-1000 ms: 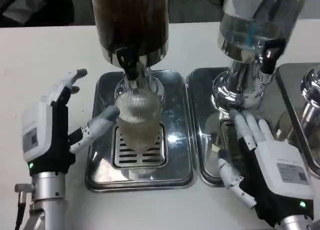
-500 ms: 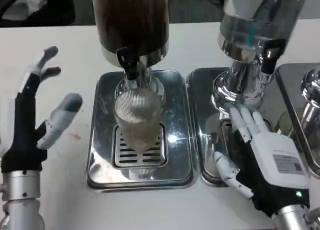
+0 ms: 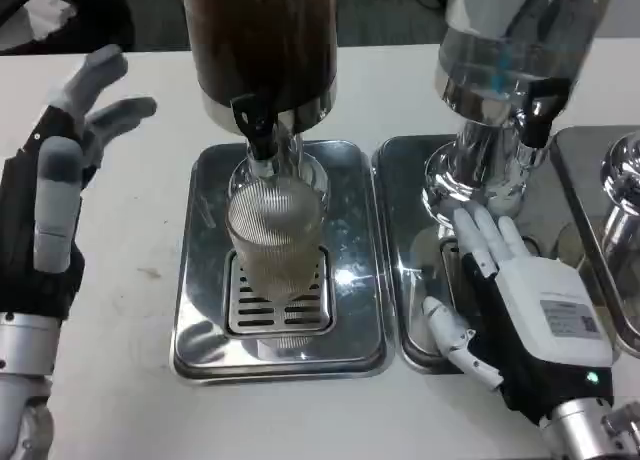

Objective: Grasp the cup under the faucet to collect the drink, then remove the cup.

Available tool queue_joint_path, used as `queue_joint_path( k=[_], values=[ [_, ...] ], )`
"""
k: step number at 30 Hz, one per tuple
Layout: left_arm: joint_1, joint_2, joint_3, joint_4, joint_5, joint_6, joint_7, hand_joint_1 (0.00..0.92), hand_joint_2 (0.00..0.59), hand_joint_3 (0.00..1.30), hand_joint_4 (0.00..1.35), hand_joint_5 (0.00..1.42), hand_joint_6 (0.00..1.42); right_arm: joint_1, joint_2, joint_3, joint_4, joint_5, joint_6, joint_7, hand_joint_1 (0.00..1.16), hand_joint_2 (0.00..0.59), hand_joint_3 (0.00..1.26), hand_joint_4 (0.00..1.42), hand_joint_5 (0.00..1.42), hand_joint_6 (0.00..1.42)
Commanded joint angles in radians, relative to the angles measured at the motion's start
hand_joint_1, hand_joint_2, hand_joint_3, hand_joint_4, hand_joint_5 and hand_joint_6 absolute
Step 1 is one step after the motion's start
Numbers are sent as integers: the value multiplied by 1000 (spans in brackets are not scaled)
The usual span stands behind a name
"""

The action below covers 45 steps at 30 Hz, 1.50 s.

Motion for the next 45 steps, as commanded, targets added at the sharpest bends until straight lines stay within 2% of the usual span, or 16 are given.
queue_joint_path(
  k=[1,8,16,25,32,34,39,43,45],
  values=[
    [12,3,29,-91,-36,69,-110,0,85,245,166,365,299,-15,1,-5,5,13,-15,-11,11,486,23,0,0,222],
    [24,15,73,-247,-65,194,-231,0,79,177,91,361,299,-18,10,-5,10,19,-15,-17,12,487,23,0,0,220],
    [11,3,96,-341,-95,304,-332,0,73,191,146,358,268,-21,22,-5,17,16,-14,-20,13,486,23,0,0,220],
    [32,-21,96,-399,-77,339,-365,0,72,226,203,415,332,-22,24,-4,18,19,-15,-17,14,488,23,0,0,227],
    [36,-49,81,-409,-44,332,-369,0,67,233,149,339,266,-24,29,-3,25,21,-16,-18,14,488,23,0,0,231],
    [29,-54,87,-424,-52,335,-367,0,65,225,97,262,199,-24,29,-2,26,20,-15,-18,14,488,23,0,0,232],
    [16,-61,100,-450,-62,341,-364,0,65,224,91,255,189,-25,27,-1,31,19,-18,-18,14,488,23,0,0,232],
    [-4,-74,106,-418,-44,331,-357,0,65,221,90,253,187,-29,29,1,37,18,-21,-21,14,488,23,0,0,232],
    [-16,-79,106,-404,-34,324,-360,0,72,184,16,199,136,-29,32,3,38,18,-19,-22,14,488,23,0,0,232]
  ],
)
